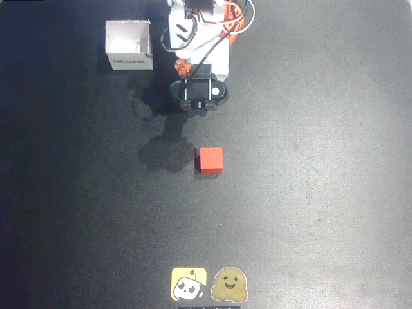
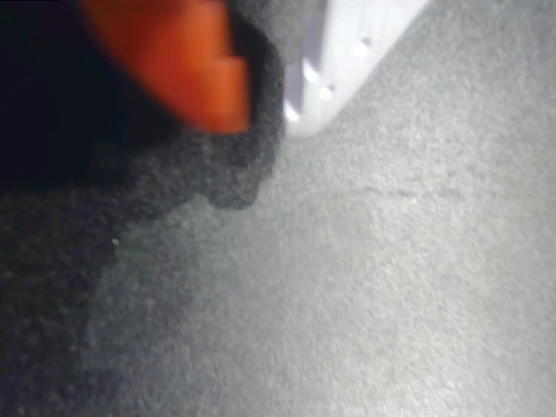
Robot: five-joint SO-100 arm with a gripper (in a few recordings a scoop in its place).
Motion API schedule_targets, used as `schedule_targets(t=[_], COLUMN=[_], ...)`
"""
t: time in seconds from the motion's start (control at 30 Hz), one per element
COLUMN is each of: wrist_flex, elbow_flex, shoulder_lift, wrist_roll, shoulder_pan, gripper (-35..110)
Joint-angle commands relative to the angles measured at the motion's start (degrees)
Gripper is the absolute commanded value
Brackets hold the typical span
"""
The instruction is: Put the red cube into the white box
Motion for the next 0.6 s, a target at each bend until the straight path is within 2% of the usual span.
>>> schedule_targets(t=[0.0,0.23,0.47,0.57], wrist_flex=[1.1,3.1,3.9,1.0], elbow_flex=[-3.6,-11.5,-30.8,-32.4], shoulder_lift=[0.0,-4.2,-30.3,-36.1], wrist_roll=[-0.4,-0.5,-0.1,1.0], shoulder_pan=[-1.2,-2.0,-3.9,-5.1], gripper=[11,15,17,17])
